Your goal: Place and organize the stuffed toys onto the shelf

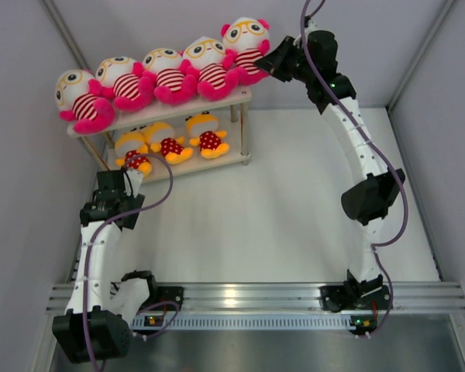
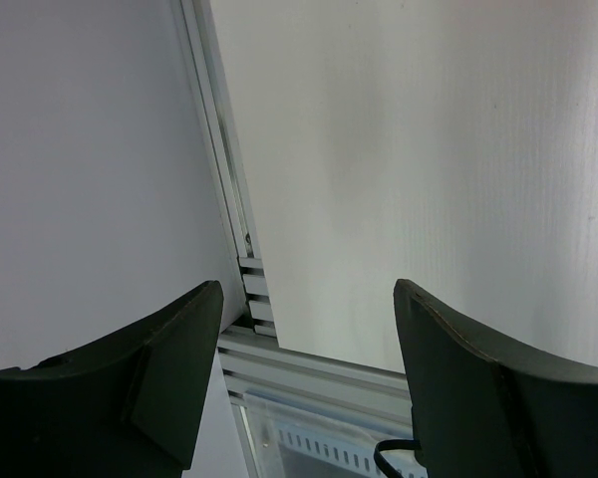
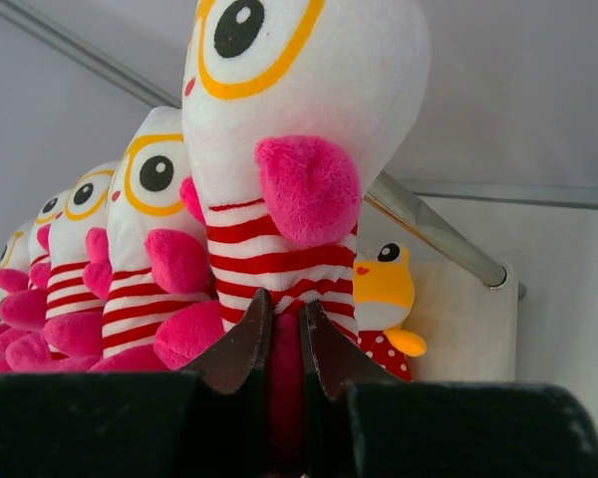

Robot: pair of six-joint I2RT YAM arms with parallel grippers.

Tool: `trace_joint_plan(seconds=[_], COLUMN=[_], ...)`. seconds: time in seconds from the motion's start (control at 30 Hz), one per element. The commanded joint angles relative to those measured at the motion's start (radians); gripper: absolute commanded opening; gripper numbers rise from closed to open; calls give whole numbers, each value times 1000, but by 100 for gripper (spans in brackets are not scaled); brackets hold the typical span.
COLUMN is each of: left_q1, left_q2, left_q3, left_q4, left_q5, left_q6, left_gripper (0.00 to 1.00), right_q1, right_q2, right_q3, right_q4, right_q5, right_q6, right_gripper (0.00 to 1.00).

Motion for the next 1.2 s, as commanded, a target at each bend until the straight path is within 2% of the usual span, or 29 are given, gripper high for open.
trace_joint_plan(seconds=[0.0, 0.2, 0.3, 0.33, 0.47, 0.6, 0.67, 0.77, 0.8, 0.9, 0.93, 0.97, 1.03, 1.17], left_q1=[-4, -4, -4, -3, -4, -4, -4, -4, -4, -4, -4, -4, -4, -4], left_q2=[-6, -19, -34, -42, -74, -60, -33, -4, 4, 38, 47, 72, 93, 148], left_q3=[33, 94, 143, 159, 296, 456, 562, 709, 748, 893, 923, 970, 998, 968], left_q4=[2, -47, -96, -113, -209, -263, -263, -262, -262, -260, -256, -254, -248, -214], left_q5=[-6, 118, 248, 350, 607, 736, 719, 594, 480, 272, 141, 94, 23, 5], left_q6=[-10, -11, 9, 15, 38, 6, -34, -114, -149, -183, -186, -186, -163, -106], left_gripper=[75, 75, 74, 74, 74, 74, 73, 73, 75, 76, 78, 79, 80, 80], right_q1=[38, 36, 35, 35, 36, 35, 35, 35, 35, 36, 38, 39, 42, 41], right_q2=[3, -19, -20, -17, -16, -16, -19, -23, -23, -20, -17, -17, -19, -22], right_q3=[52, 50, 43, 35, 24, 23, 20, 17, 17, 14, 14, 14, 14, 10], right_q4=[65, 53, 50, 53, 67, 73, 73, 70, 70, 87, 91, 97, 100, 113], right_q5=[-21, 17, 17, 13, 0, -4, -9, -10, -10, -19, -23, -24, -27, -32], right_q6=[13, -4, -4, -2, 13, 15, 13, 9, 9, 21, 24, 27, 28, 35], right_gripper=[0, 0, 0, 0, 0, 0, 0, 0, 0, 0, 0, 0, 0, 0])
